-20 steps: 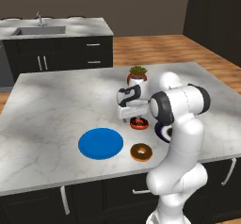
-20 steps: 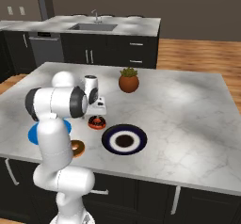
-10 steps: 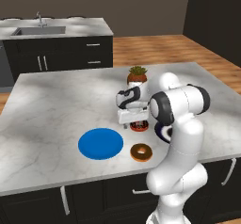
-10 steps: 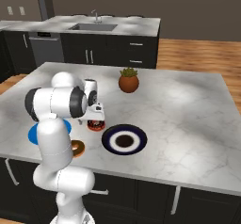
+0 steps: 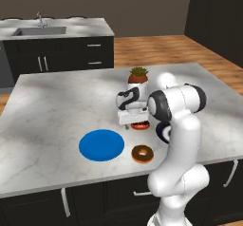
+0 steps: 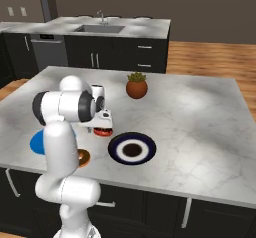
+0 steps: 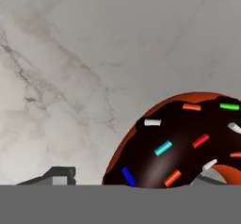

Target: Place the pastries on the plates.

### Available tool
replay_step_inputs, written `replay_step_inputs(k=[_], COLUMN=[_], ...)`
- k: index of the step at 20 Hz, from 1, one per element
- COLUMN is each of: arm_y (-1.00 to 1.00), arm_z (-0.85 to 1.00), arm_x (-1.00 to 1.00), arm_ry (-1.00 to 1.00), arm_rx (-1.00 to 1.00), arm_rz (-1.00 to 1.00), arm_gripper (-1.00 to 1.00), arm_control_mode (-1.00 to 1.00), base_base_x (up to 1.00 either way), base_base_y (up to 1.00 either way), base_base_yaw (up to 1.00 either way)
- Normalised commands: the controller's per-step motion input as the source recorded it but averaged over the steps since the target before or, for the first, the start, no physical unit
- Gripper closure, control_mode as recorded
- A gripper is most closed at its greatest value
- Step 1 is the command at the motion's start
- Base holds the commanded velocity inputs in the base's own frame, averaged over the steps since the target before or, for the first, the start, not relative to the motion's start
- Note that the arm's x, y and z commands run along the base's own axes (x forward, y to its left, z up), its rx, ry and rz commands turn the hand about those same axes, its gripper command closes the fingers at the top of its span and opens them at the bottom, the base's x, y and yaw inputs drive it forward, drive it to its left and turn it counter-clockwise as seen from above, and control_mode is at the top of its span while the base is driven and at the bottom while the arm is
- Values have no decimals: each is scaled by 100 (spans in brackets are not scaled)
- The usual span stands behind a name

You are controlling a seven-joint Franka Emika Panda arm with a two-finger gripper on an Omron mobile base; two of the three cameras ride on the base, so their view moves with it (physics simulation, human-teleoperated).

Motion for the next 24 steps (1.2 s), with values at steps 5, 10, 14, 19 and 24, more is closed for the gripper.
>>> replay_step_inputs(k=[5,10,14,19,24], arm_y=[6,31,57,57,73], arm_z=[-82,8,79,73,29], arm_x=[12,-54,-55,-69,-92], arm_ry=[15,4,-6,-15,-3], arm_rx=[2,4,10,1,5], arm_rz=[17,1,0,1,0], arm_gripper=[100,100,100,100,100], arm_control_mode=[-100,-100,-100,-100,-100], base_base_x=[0,0,0,0,0], base_base_y=[0,0,0,0,0], base_base_yaw=[0,0,0,0,0])
